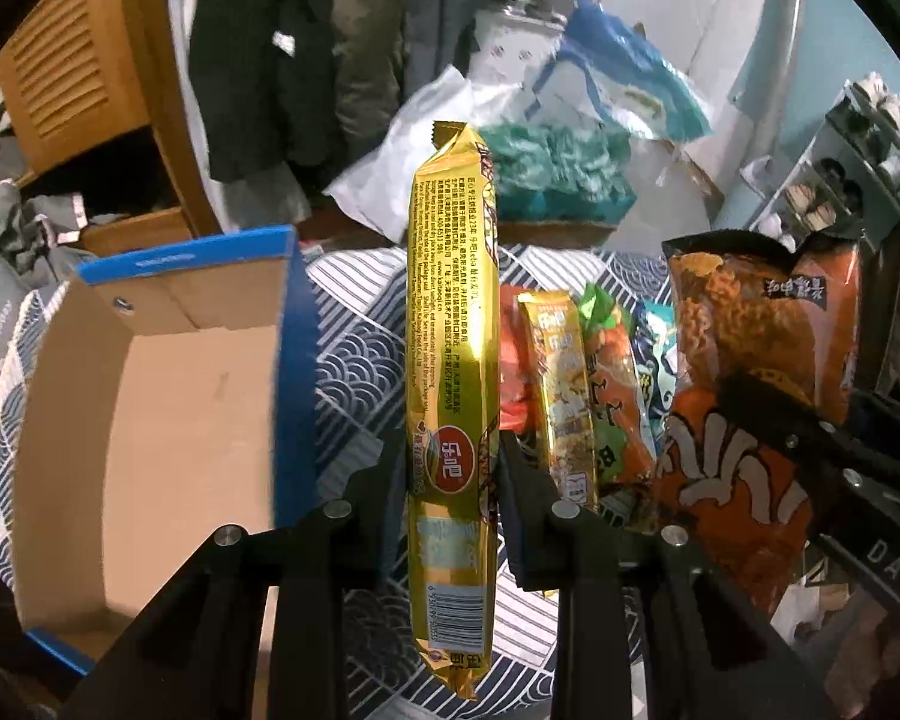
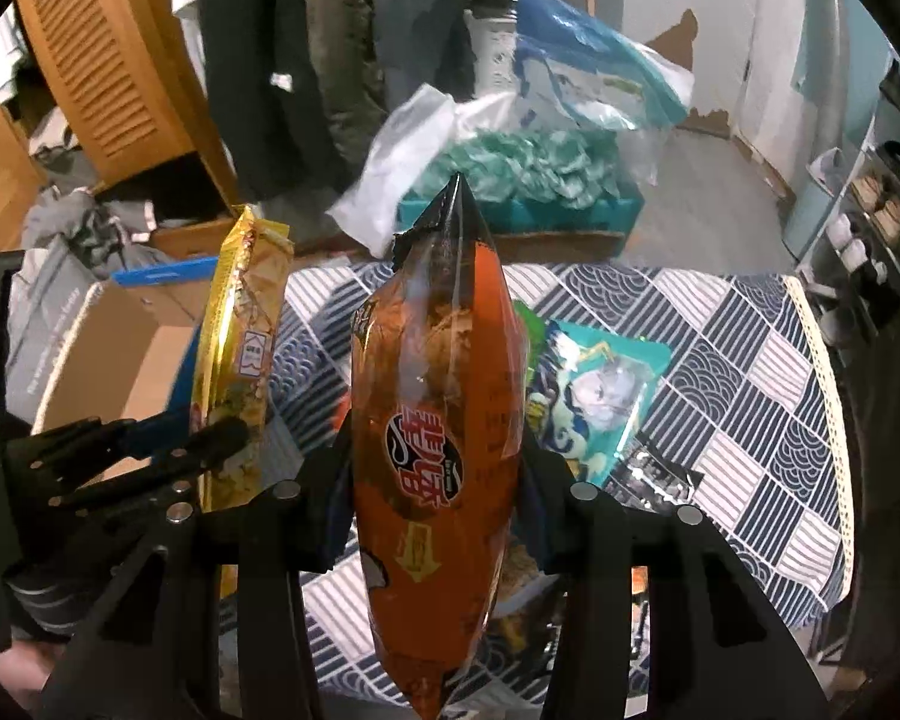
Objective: Organize snacks
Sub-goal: 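Lift the yellow bar with the left tool while the right tool lifts the orange bag, then drop the yellow bar into the box with the left tool while the right tool drops the orange bag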
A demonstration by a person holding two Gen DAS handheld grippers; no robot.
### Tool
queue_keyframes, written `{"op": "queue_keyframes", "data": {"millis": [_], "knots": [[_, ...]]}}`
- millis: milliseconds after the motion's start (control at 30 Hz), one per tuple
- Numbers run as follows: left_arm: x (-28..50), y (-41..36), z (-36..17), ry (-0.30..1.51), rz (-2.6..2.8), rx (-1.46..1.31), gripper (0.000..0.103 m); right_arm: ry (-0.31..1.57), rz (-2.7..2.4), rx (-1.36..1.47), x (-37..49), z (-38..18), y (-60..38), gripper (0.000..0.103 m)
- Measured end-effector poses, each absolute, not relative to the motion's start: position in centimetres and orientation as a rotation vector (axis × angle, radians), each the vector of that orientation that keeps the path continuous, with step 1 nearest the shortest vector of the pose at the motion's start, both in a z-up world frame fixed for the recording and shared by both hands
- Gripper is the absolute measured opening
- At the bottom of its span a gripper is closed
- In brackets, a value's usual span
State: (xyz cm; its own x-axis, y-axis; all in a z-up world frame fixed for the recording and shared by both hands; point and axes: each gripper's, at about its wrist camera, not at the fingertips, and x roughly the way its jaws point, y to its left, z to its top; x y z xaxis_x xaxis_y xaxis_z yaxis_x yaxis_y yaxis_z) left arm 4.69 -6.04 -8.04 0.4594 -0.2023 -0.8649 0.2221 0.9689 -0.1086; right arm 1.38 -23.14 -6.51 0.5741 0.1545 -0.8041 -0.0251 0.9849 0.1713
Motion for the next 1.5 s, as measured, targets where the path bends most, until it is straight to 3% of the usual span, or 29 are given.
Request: {"op": "queue_keyframes", "data": {"millis": [767, 1500], "knots": [[2.7, 2.4, -2.7, 0.937, -0.157, -0.072, 0.028, 0.891, 0.275, 0.135, 2.5, -2.8, -15.0, 0.045], [2.1, 13.7, -5.6, 0.975, 0.033, -0.161, 0.028, 0.968, 0.495, 0.093, 5.3, -3.5, -1.2, 0.045]]}}
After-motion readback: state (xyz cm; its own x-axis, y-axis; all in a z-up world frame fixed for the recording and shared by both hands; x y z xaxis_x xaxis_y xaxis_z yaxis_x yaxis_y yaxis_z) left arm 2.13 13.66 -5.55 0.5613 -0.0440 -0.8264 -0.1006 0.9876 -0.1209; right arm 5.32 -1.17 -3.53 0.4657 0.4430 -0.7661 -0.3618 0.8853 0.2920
